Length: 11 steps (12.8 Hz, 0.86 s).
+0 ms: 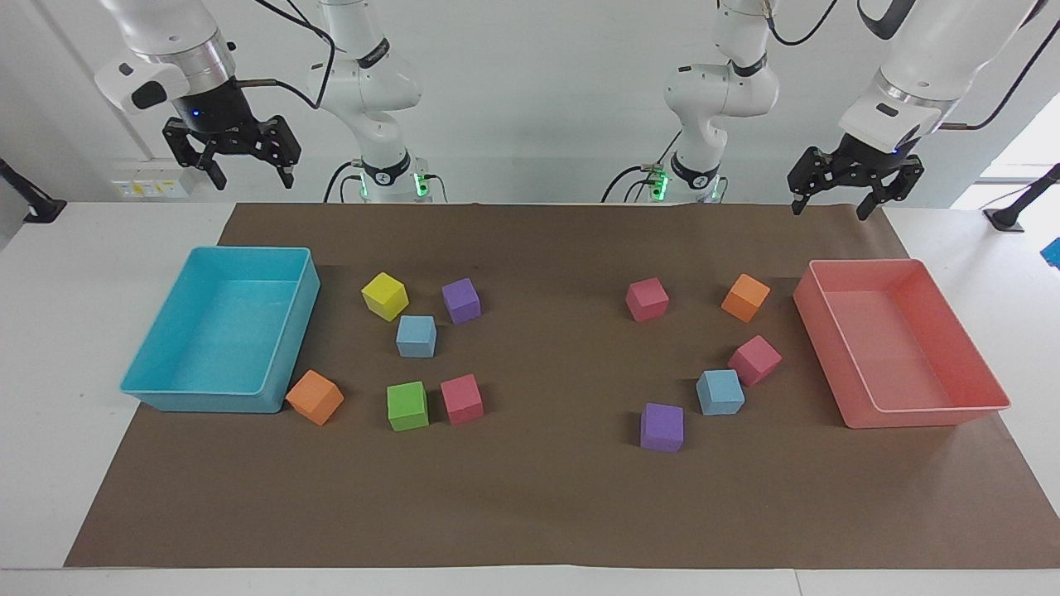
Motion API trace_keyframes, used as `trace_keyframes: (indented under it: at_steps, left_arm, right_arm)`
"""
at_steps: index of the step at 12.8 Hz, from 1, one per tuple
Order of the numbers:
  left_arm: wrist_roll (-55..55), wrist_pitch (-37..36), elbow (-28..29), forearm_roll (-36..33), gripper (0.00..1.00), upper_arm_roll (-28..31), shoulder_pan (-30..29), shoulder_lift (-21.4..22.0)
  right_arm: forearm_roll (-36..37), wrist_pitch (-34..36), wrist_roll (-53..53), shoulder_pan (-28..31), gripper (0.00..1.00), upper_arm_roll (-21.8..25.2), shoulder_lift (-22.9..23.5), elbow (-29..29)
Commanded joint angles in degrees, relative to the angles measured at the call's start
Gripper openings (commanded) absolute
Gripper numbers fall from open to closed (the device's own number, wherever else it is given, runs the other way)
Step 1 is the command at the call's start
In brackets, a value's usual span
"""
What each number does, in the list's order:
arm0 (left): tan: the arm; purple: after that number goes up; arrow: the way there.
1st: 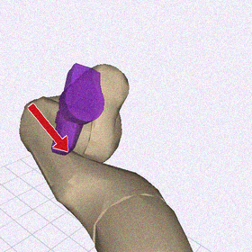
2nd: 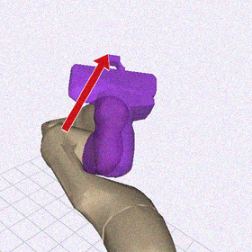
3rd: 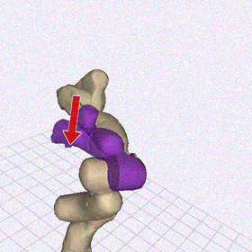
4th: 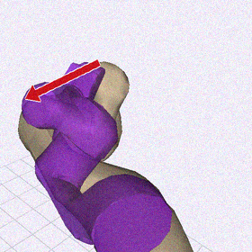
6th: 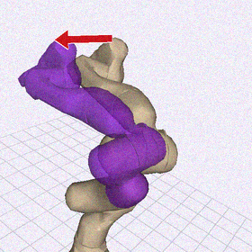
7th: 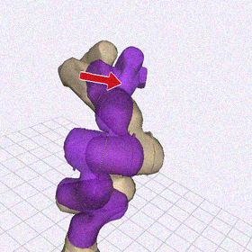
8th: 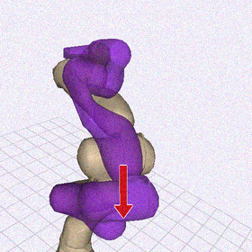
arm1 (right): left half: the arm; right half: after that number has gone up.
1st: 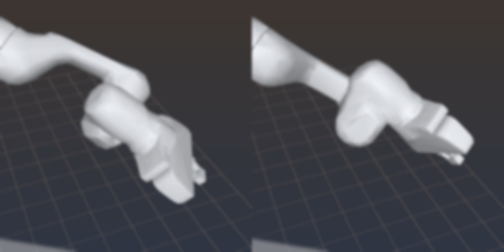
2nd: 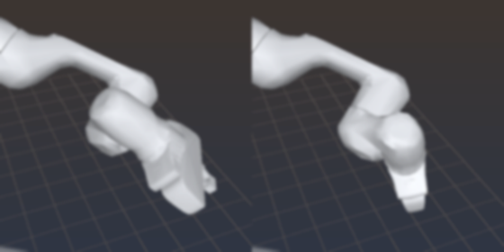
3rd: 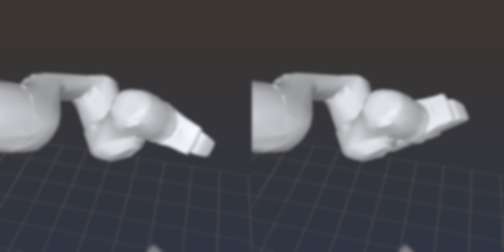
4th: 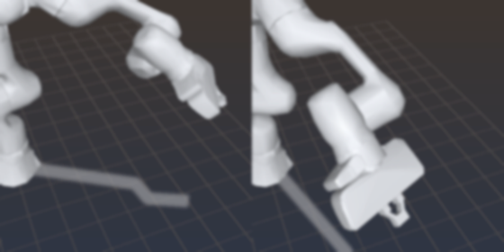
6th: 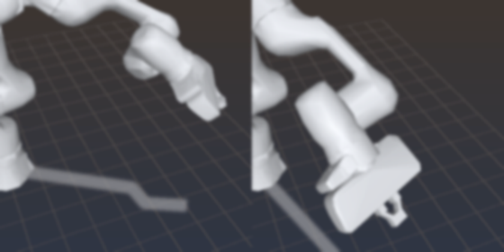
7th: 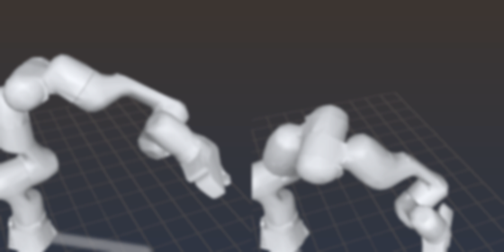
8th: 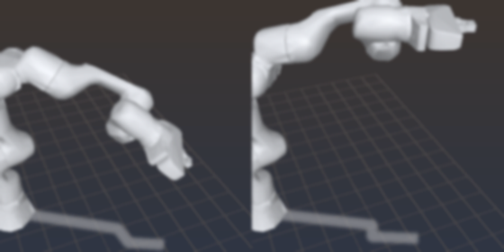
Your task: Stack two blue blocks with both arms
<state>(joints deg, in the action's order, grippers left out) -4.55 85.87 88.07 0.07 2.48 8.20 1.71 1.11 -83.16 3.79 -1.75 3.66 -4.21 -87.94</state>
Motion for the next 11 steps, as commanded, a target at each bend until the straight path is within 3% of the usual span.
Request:
trace_keyframes:
  at_steps: [1,11]
  left_arm:
    - [-0.6,-1.1,-0.8,0.7,1.00,-0.1,-0.5,0.2]
    - [-0.6,-1.1,-0.8,0.7,1.00,-0.1,-0.6,0.2]
  right_arm:
    - [-0.4,-0.8,0.3,0.5,1.00,-0.2,-0.7,-1.1]
    - [-0.6,-1.1,0.3,0.3,1.00,-0.5,-2.6,-3.8]
